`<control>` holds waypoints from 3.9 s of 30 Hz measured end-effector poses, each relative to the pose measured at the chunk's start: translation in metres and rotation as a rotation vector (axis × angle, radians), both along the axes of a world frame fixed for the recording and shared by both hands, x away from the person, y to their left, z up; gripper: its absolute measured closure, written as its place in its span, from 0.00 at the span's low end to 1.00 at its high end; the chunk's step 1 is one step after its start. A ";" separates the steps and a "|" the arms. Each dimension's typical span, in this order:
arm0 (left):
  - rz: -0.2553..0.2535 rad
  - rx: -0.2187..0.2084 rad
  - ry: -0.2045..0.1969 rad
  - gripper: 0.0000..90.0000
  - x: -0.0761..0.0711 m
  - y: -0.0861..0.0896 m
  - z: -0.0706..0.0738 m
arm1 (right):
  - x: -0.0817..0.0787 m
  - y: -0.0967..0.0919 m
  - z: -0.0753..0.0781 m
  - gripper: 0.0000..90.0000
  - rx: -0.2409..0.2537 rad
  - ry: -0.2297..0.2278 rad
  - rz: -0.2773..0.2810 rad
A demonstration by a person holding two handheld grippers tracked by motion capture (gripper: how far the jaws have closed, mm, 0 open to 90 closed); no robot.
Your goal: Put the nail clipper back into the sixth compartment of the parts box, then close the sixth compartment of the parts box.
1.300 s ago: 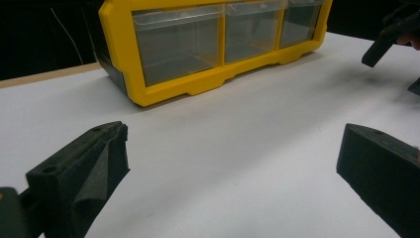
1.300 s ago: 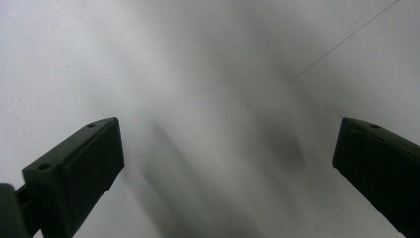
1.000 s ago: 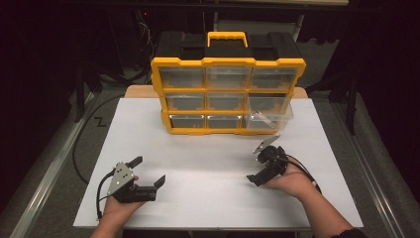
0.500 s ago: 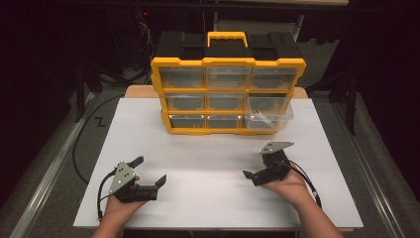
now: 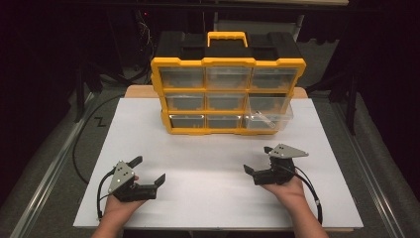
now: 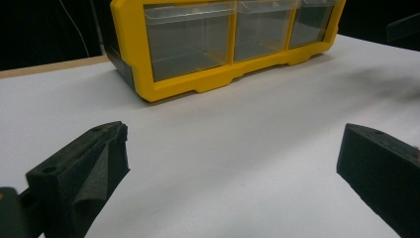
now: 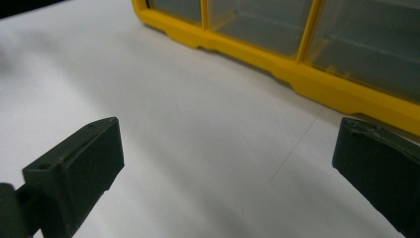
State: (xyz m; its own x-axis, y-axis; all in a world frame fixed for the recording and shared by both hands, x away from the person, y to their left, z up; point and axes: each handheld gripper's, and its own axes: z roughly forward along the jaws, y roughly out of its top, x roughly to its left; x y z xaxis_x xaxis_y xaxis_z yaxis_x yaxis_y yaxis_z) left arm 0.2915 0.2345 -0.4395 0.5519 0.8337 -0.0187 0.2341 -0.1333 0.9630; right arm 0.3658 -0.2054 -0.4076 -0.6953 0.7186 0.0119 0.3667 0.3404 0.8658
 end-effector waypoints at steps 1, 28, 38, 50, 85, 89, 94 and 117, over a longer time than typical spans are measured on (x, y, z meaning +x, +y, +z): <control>0.000 0.002 0.000 0.00 0.000 0.000 0.000 | -0.002 0.000 0.000 0.01 0.015 -0.013 -0.007; -0.005 -0.013 0.004 0.00 0.002 -0.006 -0.001 | -0.019 -0.016 -0.012 0.01 0.066 -0.071 -0.084; 0.009 -0.019 -0.009 0.00 0.001 -0.001 0.002 | -0.020 -0.017 -0.014 0.10 0.037 -0.094 -0.088; -0.001 -0.011 -0.013 0.00 0.001 -0.002 0.001 | -0.023 -0.021 -0.014 0.49 0.056 -0.101 -0.101; -0.015 -0.006 -0.012 0.00 0.002 -0.005 0.001 | -0.026 -0.020 -0.015 1.00 0.040 -0.137 -0.115; -0.017 -0.007 -0.014 0.00 0.002 -0.005 0.001 | -0.025 -0.018 -0.013 1.00 0.062 -0.151 -0.130; -0.017 -0.009 -0.014 0.00 0.002 -0.005 0.001 | -0.022 -0.017 -0.008 1.00 0.088 -0.157 -0.147; -0.022 -0.005 -0.014 0.00 0.001 -0.005 0.001 | -0.007 -0.011 0.022 1.00 0.075 -0.194 -0.152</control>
State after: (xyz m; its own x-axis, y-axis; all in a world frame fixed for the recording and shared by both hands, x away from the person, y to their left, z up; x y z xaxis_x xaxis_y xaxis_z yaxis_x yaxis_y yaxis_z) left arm 0.2920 0.2296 -0.4380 0.5700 0.8215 -0.0154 0.2178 -0.1330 0.9669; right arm 0.3589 -0.2168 -0.3854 -0.5742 0.8170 -0.0539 0.2332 0.2263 0.9457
